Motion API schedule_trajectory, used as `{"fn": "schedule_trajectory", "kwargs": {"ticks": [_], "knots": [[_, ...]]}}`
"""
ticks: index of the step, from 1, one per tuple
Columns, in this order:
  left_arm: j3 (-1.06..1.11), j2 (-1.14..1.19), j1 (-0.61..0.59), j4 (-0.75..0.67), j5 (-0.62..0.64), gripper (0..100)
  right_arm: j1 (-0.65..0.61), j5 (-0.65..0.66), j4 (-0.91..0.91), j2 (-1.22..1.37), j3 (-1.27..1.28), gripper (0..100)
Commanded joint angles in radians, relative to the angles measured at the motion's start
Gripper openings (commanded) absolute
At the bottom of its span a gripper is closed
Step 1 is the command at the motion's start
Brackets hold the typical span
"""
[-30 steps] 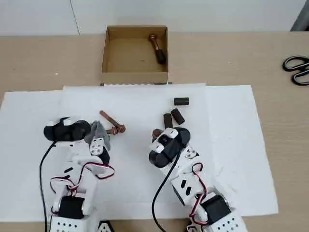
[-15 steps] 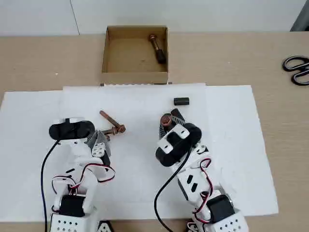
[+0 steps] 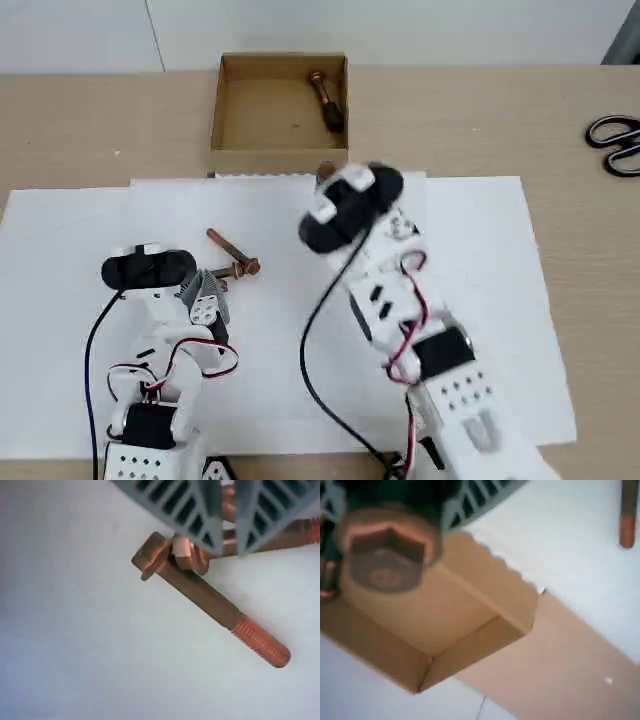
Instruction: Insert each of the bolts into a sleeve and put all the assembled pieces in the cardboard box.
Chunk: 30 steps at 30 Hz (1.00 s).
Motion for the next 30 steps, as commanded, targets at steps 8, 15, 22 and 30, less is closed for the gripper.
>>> {"fn": "schedule_trajectory", "kwargs": {"ticks": [8, 15, 22, 30], "knots": [[-0.005, 0.003, 0.002, 0.005, -0.003, 1, 0.082, 0.012, -0.259, 0.645, -0.483, 0.3], [-0.005, 0.003, 0.002, 0.005, -0.003, 1, 0.077, 0.098, -0.271, 0.928, -0.712, 0.3], [-0.005, 0.003, 0.002, 0.005, -0.003, 1, 0.079, 0.130, -0.288, 1.191, -1.013, 0.7], [-0.005, 0.003, 0.002, 0.005, -0.003, 1, 0.081, 0.133, -0.340, 1.471, -1.323, 0.9]]}}
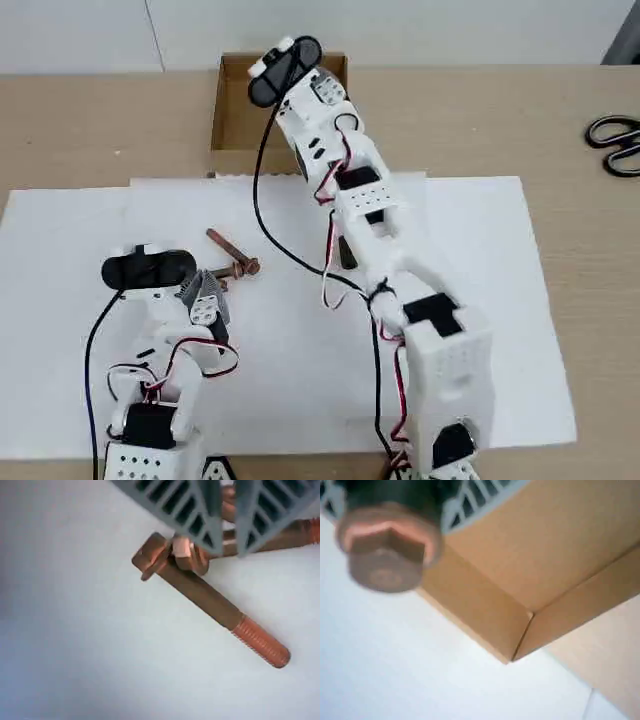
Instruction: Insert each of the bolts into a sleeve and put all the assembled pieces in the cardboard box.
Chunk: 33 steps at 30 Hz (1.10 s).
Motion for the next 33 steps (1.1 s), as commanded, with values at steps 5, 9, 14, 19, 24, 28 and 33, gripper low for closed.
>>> {"fn": "schedule_trajectory", "kwargs": {"ticks": [5, 9, 14, 19, 24, 28, 33], "knots": [[-0.005, 0.003, 0.002, 0.005, -0.005, 1, 0.007, 0.011, -0.016, 0.088, -0.183, 6.9], [-0.005, 0.003, 0.002, 0.005, -0.005, 1, 0.015, 0.005, 0.108, 0.090, -0.184, 20.4], [-0.005, 0.003, 0.002, 0.005, -0.005, 1, 0.021, 0.005, 0.128, 0.079, -0.184, 21.2], [-0.005, 0.003, 0.002, 0.005, -0.005, 1, 0.036, 0.003, 0.289, -0.047, -0.184, 13.9], [-0.005, 0.003, 0.002, 0.005, -0.005, 1, 0.051, 0.003, 0.506, -0.160, -0.184, 2.2], [-0.005, 0.003, 0.002, 0.005, -0.005, 1, 0.077, -0.063, 0.677, -0.237, -0.184, 0.4], [-0.005, 0.003, 0.002, 0.005, -0.005, 1, 0.122, -0.026, 0.892, -0.294, -0.184, 0.3]]}}
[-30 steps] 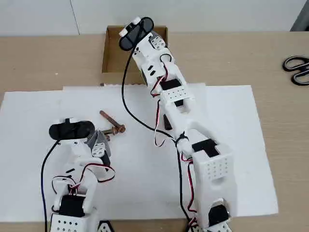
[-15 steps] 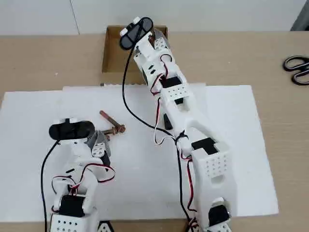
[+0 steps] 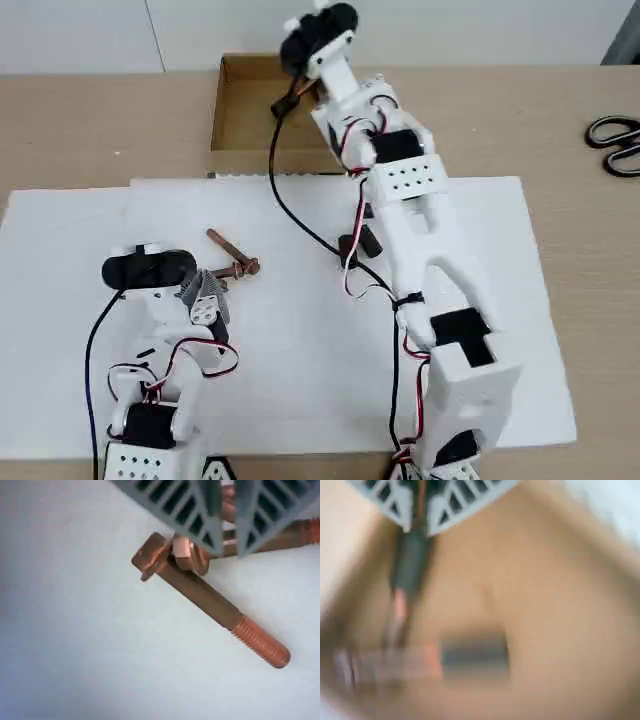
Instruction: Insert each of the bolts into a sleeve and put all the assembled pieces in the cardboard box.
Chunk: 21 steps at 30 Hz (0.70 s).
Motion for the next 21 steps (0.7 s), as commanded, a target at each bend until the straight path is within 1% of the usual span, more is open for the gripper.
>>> {"fn": "schedule_trajectory", "kwargs": {"ticks": [1, 8, 11, 14, 17, 19, 21], "knots": [[-0.005, 0.003, 0.002, 0.005, -0.005, 1, 0.025, 0.021, 0.154, -0.091, -0.052, 0.3], [-0.005, 0.003, 0.002, 0.005, -0.005, 1, 0.012, -0.074, 0.581, -0.133, -0.052, 0.4], [-0.005, 0.003, 0.002, 0.005, -0.005, 1, 0.010, -0.117, 0.713, -0.131, -0.052, 0.5], [-0.005, 0.003, 0.002, 0.005, -0.005, 1, 0.008, -0.121, 0.794, -0.131, -0.048, 1.3], [-0.005, 0.003, 0.002, 0.005, -0.005, 1, 0.008, -0.130, 0.843, -0.130, -0.044, 8.0], [-0.005, 0.003, 0.002, 0.005, -0.005, 1, 0.005, -0.129, 0.849, -0.130, -0.031, 11.0], [-0.005, 0.003, 0.000, 0.005, -0.005, 1, -0.001, -0.121, 0.849, -0.130, -0.008, 11.2]]}}
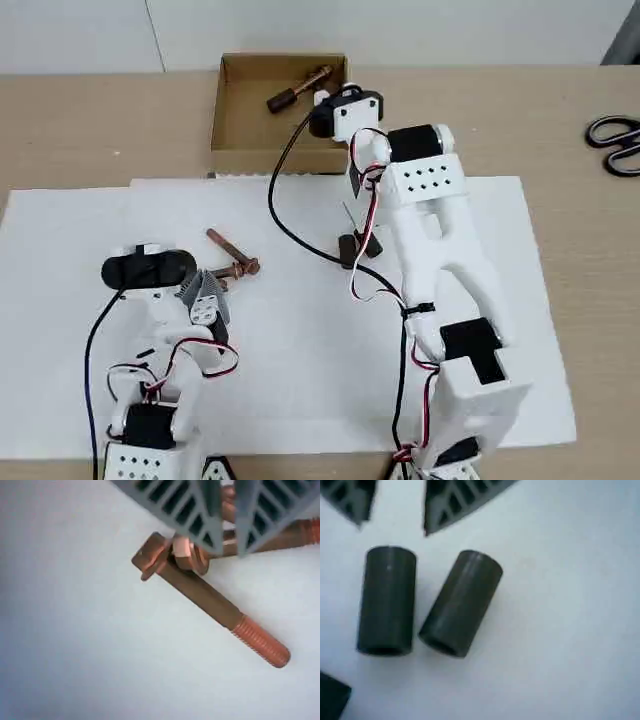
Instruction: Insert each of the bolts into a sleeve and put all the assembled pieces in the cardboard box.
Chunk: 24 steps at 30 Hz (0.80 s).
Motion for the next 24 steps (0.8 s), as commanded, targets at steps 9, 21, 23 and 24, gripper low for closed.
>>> {"fn": "schedule_trajectory", "kwargs": {"ticks": [9, 21, 23, 24], "knots": [[-0.005, 0.003, 0.000, 0.006, -0.005, 1, -0.053, 0.078, -0.185, -0.058, 0.224, 11.5], [-0.005, 0.003, 0.000, 0.006, -0.005, 1, -0.044, 0.204, -0.384, -0.056, 0.365, 11.5], [-0.005, 0.003, 0.000, 0.006, -0.005, 1, -0.036, 0.210, -0.389, -0.056, 0.362, 11.5], [-0.005, 0.003, 0.000, 0.006, -0.005, 1, -0.031, 0.216, -0.389, -0.056, 0.359, 11.6]]}}
